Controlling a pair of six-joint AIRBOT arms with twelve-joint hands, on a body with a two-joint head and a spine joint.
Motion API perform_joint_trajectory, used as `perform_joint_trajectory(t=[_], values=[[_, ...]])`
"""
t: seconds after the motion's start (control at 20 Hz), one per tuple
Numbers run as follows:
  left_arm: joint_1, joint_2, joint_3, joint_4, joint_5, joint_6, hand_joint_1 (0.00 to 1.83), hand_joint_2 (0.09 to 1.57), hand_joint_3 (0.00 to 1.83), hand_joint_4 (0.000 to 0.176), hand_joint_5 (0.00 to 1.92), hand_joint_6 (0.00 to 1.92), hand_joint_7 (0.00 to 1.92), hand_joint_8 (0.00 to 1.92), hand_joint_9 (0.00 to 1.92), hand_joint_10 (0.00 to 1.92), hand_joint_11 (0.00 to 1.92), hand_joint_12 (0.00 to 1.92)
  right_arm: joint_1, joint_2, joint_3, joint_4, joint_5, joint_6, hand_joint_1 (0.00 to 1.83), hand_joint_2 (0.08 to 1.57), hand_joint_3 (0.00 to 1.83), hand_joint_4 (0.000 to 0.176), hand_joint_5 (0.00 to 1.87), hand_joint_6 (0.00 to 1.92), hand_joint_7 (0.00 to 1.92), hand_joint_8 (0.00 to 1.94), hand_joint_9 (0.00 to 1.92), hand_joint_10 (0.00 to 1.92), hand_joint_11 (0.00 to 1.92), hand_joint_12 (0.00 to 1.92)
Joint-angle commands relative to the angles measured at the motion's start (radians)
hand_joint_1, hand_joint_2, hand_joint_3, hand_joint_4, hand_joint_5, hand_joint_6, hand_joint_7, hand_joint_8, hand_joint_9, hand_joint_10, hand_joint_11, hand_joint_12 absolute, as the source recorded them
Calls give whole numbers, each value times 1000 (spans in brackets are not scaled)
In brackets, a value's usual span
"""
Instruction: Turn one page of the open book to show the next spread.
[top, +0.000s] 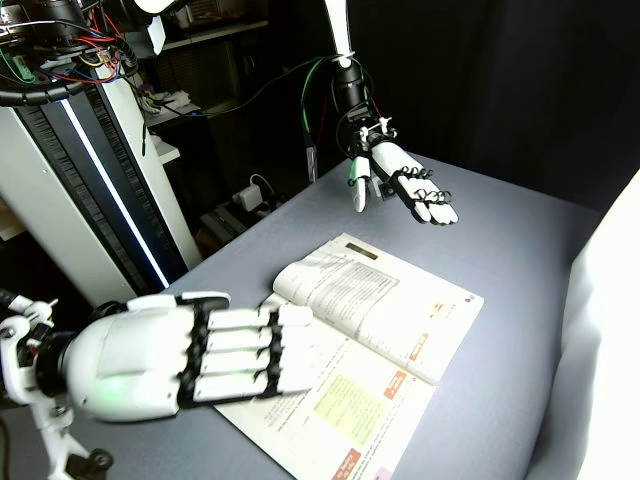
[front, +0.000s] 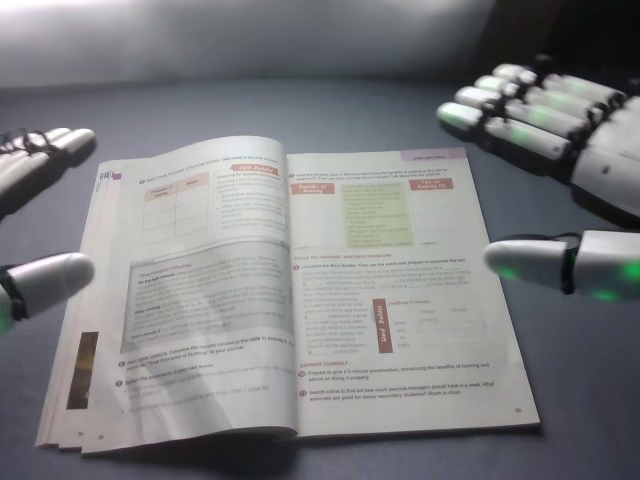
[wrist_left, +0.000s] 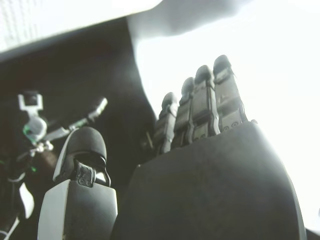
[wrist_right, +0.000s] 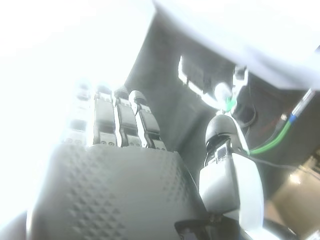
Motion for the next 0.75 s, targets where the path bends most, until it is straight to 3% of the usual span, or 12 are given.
perform_joint_trajectory(t=[0.0, 0.05, 0.15, 0.25, 0.3, 0.4, 0.55, 0.6, 0.65, 0.7], values=[[-15, -6, 7, -10, -109, -6, 86, 1309, 10, 40, 0, 0, 0, 0, 0, 0, 0, 0, -6, 13, -3, 45, 172, -9, 0, 1258, 29, 0, 0, 0, 0, 0, 0, 0, 0, 0], [-33, -15, 16, 3, -100, -14, 110, 1301, 5, 38, 0, 0, 0, 0, 0, 0, 0, 0, -40, 18, -10, 87, 208, -20, 9, 1281, 38, 0, 0, 0, 0, 0, 0, 0, 0, 0], [-74, -36, 34, 33, -77, -24, 132, 1299, 2, 49, 0, 0, 0, 0, 0, 0, 0, 0, -113, 32, -26, 163, 280, -29, 41, 1305, 38, 0, 0, 0, 0, 0, 0, 0, 0, 0], [-96, -50, 44, 51, -67, -34, 118, 1296, 1, 45, 0, 0, 0, 0, 0, 0, 0, 0, -165, 37, -34, 214, 335, -29, 31, 1305, 28, 0, 0, 0, 0, 0, 0, 0, 0, 0], [-97, -54, 46, 51, -67, -36, 113, 1297, 1, 34, 0, 0, 0, 0, 0, 0, 0, 0, -186, 38, -38, 237, 363, -29, 25, 1299, 23, 3, 0, 0, 0, 0, 0, 0, 0, 0], [-101, -62, 53, 48, -67, -46, 125, 1301, 2, 48, 0, 0, 0, 0, 0, 0, 0, 0, -207, 40, -46, 263, 397, -29, 18, 1317, 24, 0, 0, 0, 0, 0, 0, 0, 0, 0], [-133, -75, 66, 62, -53, -51, 127, 1295, 0, 44, 0, 0, 0, 0, 0, 0, 0, 0, -249, 47, -60, 298, 462, -29, 0, 1303, 10, 0, 0, 0, 0, 0, 0, 0, 12, 9], [-140, -76, 67, 64, -57, -51, 151, 1289, 0, 74, 0, 0, 0, 0, 0, 0, 0, 0, -263, 53, -68, 308, 495, -28, 17, 1306, 9, 0, 0, 0, 0, 0, 0, 0, 2, 1], [-142, -76, 66, 62, -72, -51, 155, 1286, 0, 92, 0, 0, 0, 0, 0, 0, 0, 0, -275, 64, -78, 316, 530, -27, 17, 1301, 6, 0, 0, 0, 0, 0, 0, 0, 0, 0], [-142, -77, 63, 53, -90, -51, 110, 1287, 0, 43, 0, 0, 0, 0, 0, 0, 0, 0, -285, 76, -88, 319, 564, -25, 3, 1277, 0, 0, 0, 0, 0, 0, 0, 0, 0, 0]])
